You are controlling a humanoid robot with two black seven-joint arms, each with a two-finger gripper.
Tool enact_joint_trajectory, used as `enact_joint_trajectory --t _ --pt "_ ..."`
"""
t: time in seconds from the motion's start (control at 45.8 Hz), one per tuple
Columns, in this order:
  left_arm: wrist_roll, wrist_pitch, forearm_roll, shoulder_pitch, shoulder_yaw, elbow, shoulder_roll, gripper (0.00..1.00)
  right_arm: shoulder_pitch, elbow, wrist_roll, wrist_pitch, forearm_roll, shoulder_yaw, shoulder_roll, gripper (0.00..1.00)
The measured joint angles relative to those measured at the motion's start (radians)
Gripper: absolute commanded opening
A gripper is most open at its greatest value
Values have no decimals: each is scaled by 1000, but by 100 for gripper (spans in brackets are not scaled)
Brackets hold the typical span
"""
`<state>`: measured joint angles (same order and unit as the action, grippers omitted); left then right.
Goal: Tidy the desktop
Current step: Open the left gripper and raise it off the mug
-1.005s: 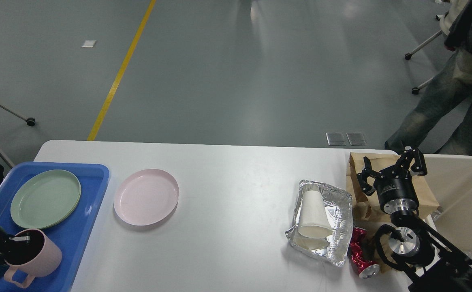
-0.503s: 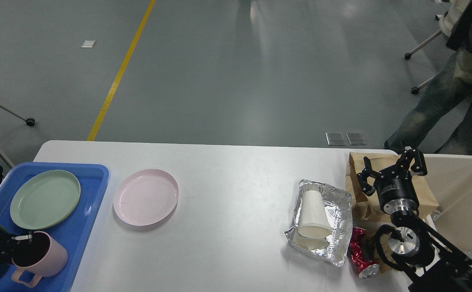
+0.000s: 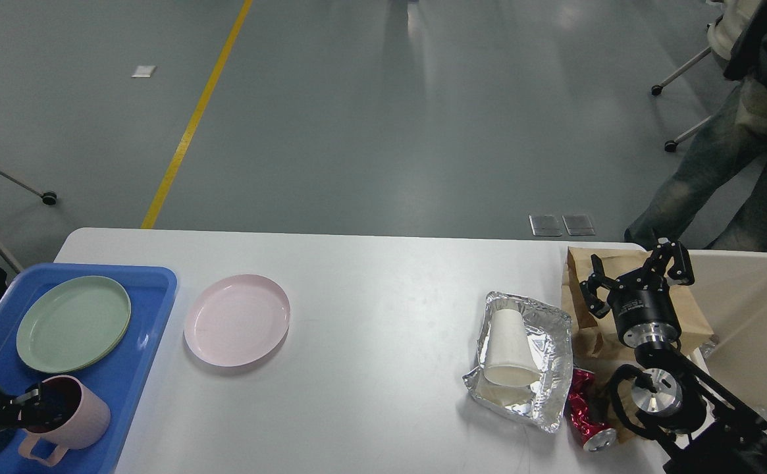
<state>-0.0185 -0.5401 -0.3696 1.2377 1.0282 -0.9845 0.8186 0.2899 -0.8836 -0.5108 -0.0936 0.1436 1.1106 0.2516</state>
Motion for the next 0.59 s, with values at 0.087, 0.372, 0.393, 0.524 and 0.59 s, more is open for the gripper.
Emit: enact_joint_trajectory --t 0.087,0.372,0.393,0.524,0.59 --pt "-1 0 2 50 40 -34 9 95 0 0 0 0 0 0 0 100" --pt "-8 0 125 497 387 -248 15 95 0 0 0 0 1 0 0 100" --pt "-7 0 137 536 413 -263 9 95 0 0 0 0 1 0 0 100" --pt "-5 -1 197 754 527 -366 -71 95 0 0 0 0 1 0 0 100" --pt "-5 -1 243 840 560 -430 -135 95 0 0 0 0 1 0 0 100"
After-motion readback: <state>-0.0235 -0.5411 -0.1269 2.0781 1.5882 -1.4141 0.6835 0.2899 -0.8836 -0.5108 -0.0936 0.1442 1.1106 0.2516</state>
